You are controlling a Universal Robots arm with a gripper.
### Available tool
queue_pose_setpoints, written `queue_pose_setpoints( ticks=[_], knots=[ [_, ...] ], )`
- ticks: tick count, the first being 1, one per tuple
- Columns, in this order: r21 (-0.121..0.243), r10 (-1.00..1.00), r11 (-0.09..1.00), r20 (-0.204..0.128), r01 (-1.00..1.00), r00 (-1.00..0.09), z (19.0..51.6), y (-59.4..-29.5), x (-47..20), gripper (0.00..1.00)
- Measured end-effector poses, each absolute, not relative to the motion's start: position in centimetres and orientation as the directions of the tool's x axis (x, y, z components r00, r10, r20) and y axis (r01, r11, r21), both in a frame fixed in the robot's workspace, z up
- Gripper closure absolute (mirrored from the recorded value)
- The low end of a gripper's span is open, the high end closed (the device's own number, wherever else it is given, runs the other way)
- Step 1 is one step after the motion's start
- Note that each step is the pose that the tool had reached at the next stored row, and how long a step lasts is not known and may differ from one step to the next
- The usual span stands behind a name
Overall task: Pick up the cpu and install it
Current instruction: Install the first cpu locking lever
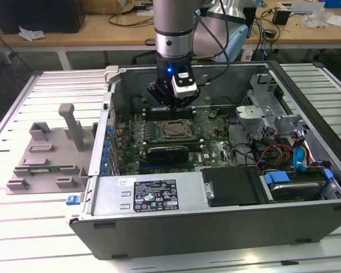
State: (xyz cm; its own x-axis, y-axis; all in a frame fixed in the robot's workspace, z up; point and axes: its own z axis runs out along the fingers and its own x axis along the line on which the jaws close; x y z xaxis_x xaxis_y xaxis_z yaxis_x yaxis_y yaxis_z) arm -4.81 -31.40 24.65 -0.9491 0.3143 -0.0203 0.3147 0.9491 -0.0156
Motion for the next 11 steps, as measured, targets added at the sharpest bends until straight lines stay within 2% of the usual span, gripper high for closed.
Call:
queue_pose_setpoints(
  ticks=[11],
  knots=[
    [-0.016, 0.241, 0.970, -0.018, 0.241, -0.970, 24.57, -31.77, -4.55, 0.89]
  ],
)
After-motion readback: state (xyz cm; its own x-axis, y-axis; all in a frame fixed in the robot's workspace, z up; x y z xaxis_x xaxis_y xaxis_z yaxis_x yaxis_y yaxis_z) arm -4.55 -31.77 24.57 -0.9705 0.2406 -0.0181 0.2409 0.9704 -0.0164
